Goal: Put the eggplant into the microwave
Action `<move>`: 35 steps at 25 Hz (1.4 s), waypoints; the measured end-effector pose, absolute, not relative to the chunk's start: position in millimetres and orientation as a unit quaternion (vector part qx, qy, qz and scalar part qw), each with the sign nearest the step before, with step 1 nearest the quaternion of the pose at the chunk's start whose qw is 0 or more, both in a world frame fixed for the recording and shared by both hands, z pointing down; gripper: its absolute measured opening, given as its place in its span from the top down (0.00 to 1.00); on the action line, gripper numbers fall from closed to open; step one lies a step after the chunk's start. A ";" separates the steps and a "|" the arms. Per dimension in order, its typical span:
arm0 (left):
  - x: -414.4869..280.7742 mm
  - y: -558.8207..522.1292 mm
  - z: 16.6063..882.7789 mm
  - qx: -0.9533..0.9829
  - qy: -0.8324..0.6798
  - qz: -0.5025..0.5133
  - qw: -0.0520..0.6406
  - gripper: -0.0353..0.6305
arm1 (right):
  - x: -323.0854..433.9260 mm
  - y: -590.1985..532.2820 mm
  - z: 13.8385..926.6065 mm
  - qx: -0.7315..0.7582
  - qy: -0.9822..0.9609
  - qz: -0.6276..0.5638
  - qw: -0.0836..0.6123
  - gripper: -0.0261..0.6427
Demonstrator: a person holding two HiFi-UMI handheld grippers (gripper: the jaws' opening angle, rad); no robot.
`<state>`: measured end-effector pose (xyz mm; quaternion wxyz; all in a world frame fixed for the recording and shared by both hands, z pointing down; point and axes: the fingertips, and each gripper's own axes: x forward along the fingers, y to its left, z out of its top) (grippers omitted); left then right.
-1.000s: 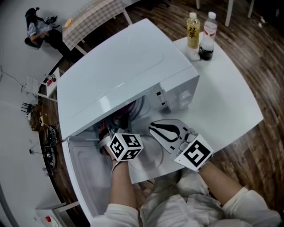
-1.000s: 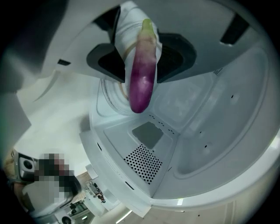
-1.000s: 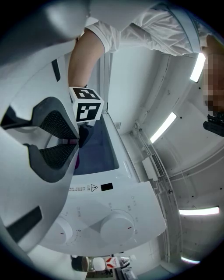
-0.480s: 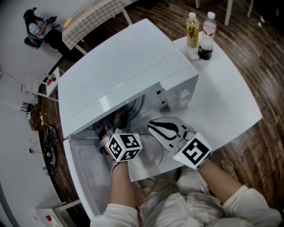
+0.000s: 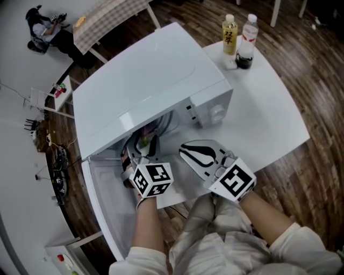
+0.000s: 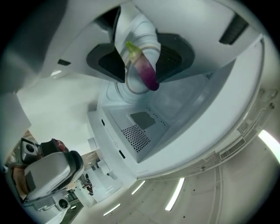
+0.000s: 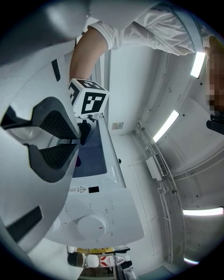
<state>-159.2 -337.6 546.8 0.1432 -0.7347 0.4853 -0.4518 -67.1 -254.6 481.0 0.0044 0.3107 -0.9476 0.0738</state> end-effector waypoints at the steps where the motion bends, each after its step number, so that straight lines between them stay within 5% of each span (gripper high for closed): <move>1: -156.5 -333.6 542.9 -0.738 0.487 -0.447 0.138 0.62 | -65.2 -252.9 478.7 0.310 -0.948 0.076 0.008 0.91; 16: -124.0 -281.7 505.3 -0.769 0.503 -0.389 0.073 0.74 | -54.5 -228.8 434.1 0.288 -0.954 0.064 0.049 0.91; 25: -121.1 -258.2 497.2 -0.786 0.522 -0.329 0.041 0.91 | -52.9 -216.4 433.3 0.281 -0.956 0.059 0.056 0.91; 35: -106.1 -240.7 477.6 -0.830 0.515 -0.215 -0.019 0.94 | -52.5 -207.4 433.2 0.271 -0.959 0.058 0.058 0.91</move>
